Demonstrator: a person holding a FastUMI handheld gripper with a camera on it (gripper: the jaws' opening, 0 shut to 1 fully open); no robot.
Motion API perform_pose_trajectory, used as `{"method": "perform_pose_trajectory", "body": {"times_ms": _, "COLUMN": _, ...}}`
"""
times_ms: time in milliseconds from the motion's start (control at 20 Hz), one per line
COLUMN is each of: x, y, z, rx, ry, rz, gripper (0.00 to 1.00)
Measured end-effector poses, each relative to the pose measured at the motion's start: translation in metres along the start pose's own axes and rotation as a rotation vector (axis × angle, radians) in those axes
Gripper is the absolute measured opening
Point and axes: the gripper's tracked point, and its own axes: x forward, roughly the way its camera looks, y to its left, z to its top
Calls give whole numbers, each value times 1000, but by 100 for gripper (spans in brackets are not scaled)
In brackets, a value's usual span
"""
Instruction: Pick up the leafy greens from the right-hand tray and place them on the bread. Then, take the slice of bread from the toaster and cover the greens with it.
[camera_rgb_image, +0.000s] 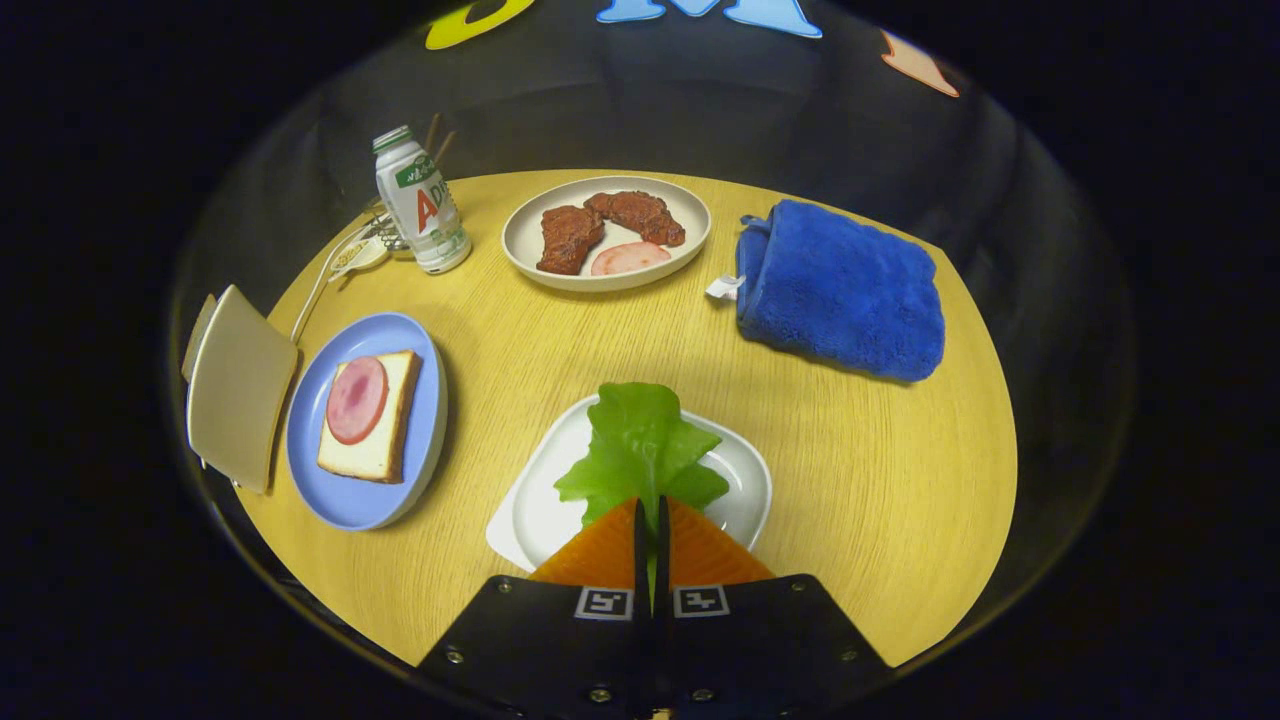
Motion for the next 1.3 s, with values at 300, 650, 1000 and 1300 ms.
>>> {"method": "perform_pose_trajectory", "body": {"times_ms": 300, "x": -26, "y": 24, "z": 17, "rx": -26, "ry": -35, "rz": 1, "gripper": 1}}
{"method": "perform_pose_trajectory", "body": {"times_ms": 650, "x": -41, "y": 71, "z": 32, "rx": -38, "ry": -31, "rz": 32, "gripper": 1}}
{"method": "perform_pose_trajectory", "body": {"times_ms": 1000, "x": -44, "y": 128, "z": 41, "rx": -51, "ry": -4, "rz": 90, "gripper": 1}}
{"method": "perform_pose_trajectory", "body": {"times_ms": 1300, "x": -36, "y": 169, "z": 46, "rx": -123, "ry": -35, "rz": 119, "gripper": 1}}
